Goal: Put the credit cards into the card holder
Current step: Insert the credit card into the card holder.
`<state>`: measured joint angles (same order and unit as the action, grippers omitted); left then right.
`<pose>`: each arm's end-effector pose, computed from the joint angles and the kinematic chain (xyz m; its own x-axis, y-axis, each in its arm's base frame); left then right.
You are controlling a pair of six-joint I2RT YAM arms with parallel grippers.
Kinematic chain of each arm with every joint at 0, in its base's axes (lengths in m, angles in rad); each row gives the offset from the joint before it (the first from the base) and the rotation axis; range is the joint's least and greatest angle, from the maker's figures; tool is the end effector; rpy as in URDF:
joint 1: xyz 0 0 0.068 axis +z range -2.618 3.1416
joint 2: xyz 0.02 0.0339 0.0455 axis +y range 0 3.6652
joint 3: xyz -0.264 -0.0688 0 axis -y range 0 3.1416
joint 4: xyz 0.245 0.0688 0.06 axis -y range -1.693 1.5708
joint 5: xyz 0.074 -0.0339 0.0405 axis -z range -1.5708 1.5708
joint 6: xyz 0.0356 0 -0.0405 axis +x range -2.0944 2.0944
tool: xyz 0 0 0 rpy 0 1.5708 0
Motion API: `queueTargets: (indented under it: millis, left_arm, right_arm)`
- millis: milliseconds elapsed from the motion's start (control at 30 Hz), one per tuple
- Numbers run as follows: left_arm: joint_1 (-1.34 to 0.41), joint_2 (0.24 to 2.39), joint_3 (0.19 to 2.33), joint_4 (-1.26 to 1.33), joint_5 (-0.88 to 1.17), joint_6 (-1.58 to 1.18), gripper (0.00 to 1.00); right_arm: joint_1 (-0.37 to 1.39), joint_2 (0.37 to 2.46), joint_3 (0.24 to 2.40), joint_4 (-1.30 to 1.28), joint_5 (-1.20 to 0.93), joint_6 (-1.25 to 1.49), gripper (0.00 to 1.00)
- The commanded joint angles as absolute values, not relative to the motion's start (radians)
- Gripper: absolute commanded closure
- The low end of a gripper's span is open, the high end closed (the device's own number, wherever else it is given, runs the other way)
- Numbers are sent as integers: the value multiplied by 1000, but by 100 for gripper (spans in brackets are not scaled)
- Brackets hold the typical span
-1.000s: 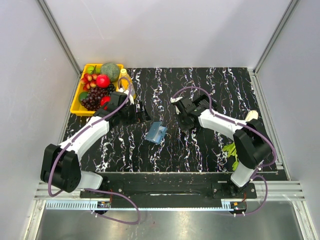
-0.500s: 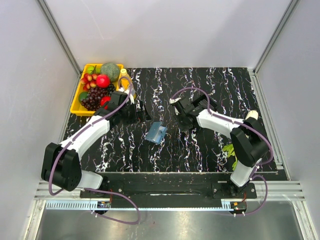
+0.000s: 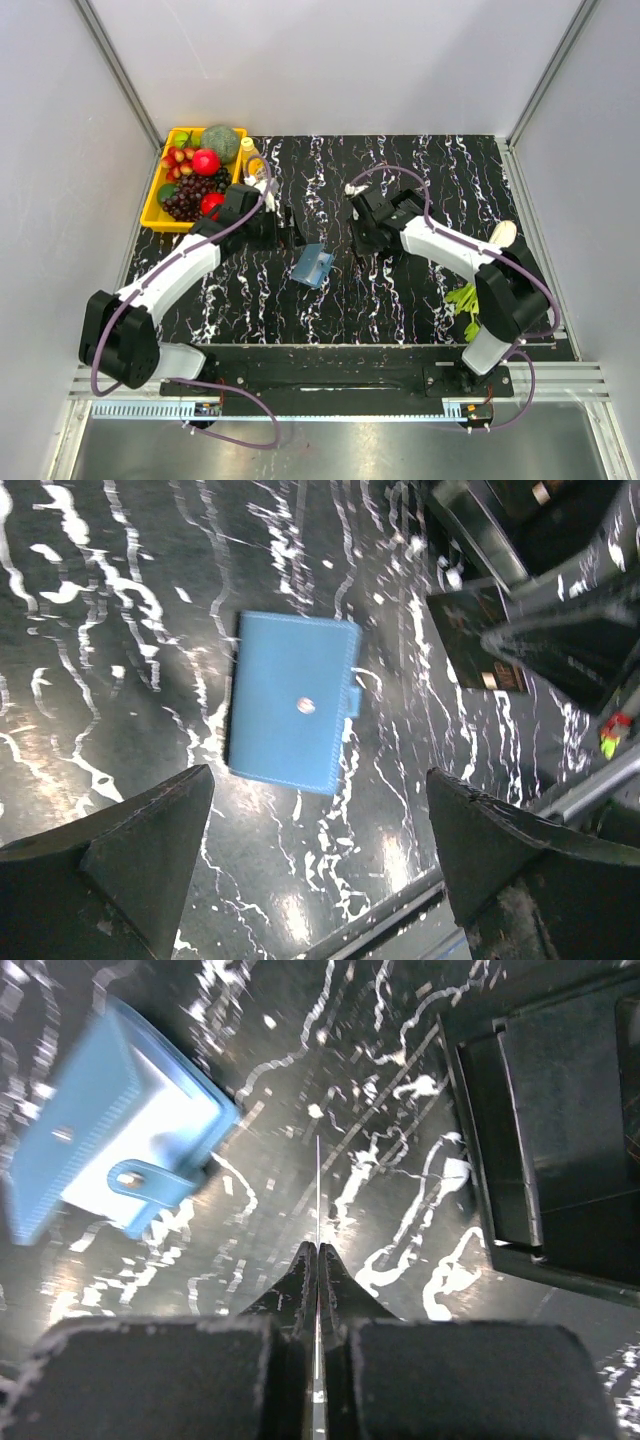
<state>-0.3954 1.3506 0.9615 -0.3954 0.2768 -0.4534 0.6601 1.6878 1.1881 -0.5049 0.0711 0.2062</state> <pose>0.2624 -0.1201 0.2572 -0.8266 -0.1116 -0.5517 0.2080 0.8502 -0.4836 0.2807 0.2147 0.2185 -0.7716 -0.3404 -0.5373 -0.4327 0.9001 0.0511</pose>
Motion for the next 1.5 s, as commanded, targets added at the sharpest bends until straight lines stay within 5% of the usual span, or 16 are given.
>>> queueTargets:
  millis: [0,400,800,1467]
  left_arm:
    - [-503,1289,1008,-446,249,-361,9]
    - [-684,1370,1041,-613,-235,-319,1]
    - [-819,1678,1250,-695,-345,-304,1]
    - [-848,1861,1335,-716,-417,-331,4]
  right_arm:
    - [666,1618,1224,-416,38,415,100]
    - [649,1591,1181,-364,47,472,100]
    - [534,1497,1118,-351,34,469,100]
    - [515,1493,1085,-310,3,472,100]
